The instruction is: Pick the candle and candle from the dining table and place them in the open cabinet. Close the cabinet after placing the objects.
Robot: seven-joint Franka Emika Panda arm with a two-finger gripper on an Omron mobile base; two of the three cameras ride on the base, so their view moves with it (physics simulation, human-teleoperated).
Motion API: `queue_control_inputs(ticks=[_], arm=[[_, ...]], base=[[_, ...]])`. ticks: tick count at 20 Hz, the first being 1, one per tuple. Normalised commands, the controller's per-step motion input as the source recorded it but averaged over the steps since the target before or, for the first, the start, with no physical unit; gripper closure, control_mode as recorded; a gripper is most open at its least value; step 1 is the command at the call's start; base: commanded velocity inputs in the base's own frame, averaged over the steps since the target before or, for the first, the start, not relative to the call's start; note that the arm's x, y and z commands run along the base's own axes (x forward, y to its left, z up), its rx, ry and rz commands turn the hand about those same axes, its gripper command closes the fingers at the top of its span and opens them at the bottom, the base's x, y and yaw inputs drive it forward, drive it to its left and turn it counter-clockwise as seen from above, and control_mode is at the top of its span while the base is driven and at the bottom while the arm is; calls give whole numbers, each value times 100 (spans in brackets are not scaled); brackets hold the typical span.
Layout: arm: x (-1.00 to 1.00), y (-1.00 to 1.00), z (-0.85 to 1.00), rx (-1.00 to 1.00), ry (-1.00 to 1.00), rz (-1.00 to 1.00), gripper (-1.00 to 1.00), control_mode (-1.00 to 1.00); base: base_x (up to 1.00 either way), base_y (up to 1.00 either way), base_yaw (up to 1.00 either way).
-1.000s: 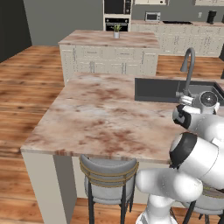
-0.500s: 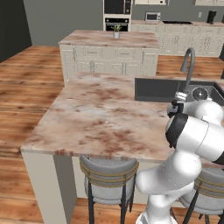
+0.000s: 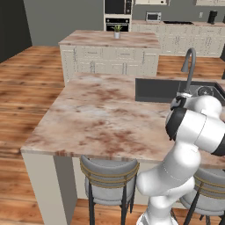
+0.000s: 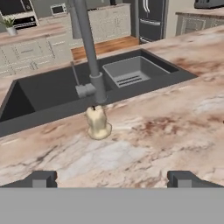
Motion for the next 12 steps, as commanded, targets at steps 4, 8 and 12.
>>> queue_control_inputs(ticks=[4, 8, 12], arm=[[0, -1, 0, 0, 4, 0, -100, -100], [0, -2, 0, 0, 5, 0, -100, -100], [0, 0, 0, 0, 1, 0, -100, -100]], base=[[0, 0, 0], [0, 0, 0], [0, 0, 0]])
